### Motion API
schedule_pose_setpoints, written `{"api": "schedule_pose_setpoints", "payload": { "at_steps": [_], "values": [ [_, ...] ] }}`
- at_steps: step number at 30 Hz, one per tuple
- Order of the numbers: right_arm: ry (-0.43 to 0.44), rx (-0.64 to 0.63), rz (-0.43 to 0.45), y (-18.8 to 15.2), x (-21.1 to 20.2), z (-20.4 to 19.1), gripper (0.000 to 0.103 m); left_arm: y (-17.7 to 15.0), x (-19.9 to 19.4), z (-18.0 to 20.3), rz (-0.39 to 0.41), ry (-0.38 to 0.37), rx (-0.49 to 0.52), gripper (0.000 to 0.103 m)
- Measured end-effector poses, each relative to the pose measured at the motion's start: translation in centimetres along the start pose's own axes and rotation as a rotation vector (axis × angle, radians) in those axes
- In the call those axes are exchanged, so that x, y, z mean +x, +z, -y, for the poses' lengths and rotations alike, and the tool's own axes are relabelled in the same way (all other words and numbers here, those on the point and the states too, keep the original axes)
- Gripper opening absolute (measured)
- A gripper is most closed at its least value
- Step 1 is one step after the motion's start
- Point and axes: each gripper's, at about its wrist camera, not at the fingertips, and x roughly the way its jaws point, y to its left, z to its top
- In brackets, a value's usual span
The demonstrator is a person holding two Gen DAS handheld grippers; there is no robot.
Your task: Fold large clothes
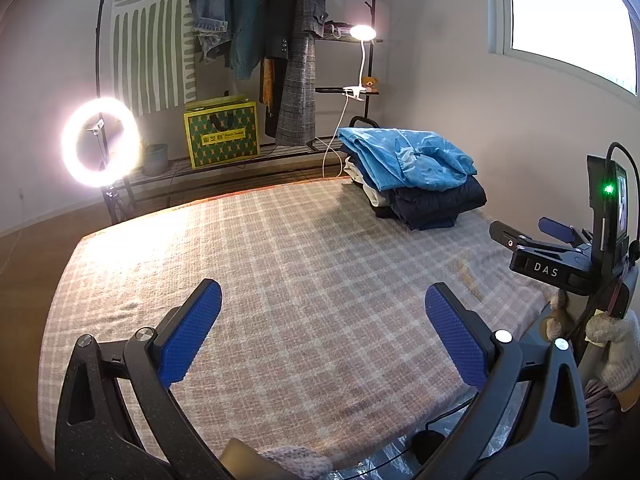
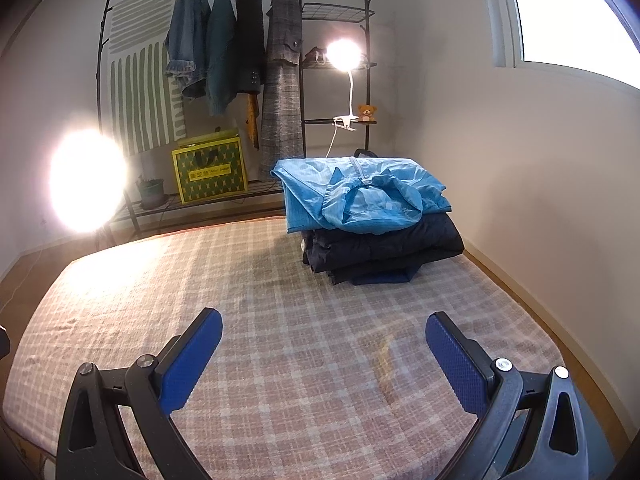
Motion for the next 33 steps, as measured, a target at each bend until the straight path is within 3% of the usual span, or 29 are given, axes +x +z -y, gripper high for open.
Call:
{"api": "schedule_pose_setpoints", "payload": {
  "at_steps": [33],
  "values": [
    [0.005,-0.002,-0.015,-0.32,-0.09,-0.08,0.103,-0.61,0.28,-0.24,-0.017,0.005,-0.009,0.103]
  ]
}}
